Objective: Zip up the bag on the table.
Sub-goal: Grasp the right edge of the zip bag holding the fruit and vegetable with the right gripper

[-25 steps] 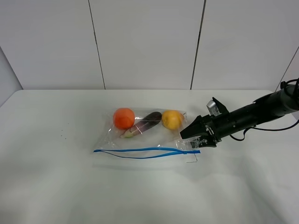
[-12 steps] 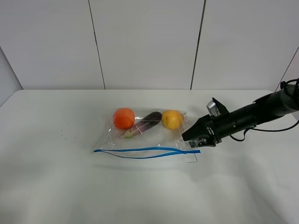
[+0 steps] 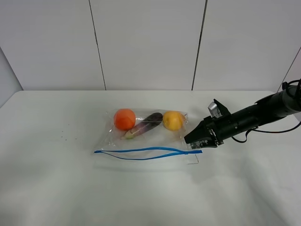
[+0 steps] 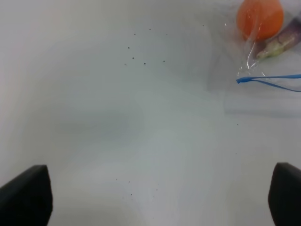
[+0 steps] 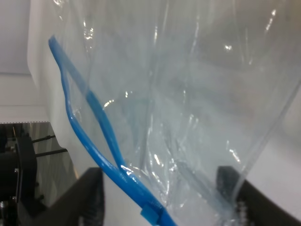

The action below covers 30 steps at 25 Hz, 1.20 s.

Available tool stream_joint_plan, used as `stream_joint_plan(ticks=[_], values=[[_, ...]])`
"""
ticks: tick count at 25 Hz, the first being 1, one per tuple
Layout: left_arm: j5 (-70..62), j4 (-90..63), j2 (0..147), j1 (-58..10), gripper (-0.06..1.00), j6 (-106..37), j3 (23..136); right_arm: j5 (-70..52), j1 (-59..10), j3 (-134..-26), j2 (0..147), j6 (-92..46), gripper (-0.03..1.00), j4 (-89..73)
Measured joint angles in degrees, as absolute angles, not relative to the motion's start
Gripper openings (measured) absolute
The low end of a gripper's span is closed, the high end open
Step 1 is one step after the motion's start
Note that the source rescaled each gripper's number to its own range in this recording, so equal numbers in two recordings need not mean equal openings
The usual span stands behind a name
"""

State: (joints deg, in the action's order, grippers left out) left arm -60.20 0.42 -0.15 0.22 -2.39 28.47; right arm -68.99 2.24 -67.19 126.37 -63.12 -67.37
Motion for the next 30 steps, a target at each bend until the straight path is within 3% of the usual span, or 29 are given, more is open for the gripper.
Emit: stream_joint_plan(ticks=[3,9,17,27,30], values=[[-60.2,0.42,-0.15,0.22,1.0,-2.39,28.47,-68.99,2.24,-67.19,126.37,-63.08,0.46,-67.37],[-60.2,0.42,-0.15,0.22,1.0,-2.39,28.47,-68.99,2.24,-67.19,126.37,-63.08,0.42,-67.37],[-60.2,0.42,-0.15,0.22,1.0,-2.39,28.47,-68.99,2.24,-67.19,126.37,-63.08,0.19,-67.37],[-60.2,0.42,-0.15,0.22,1.0,-2.39,28.47,-68.99,2.24,-67.19,126.37,-62.95,0.17,-67.36],[-60.2,0.42,-0.15,0.22,1.0,-2.39,28.47,-68.99,2.24,-67.19,126.37,-62.95,0.05,-67.36]])
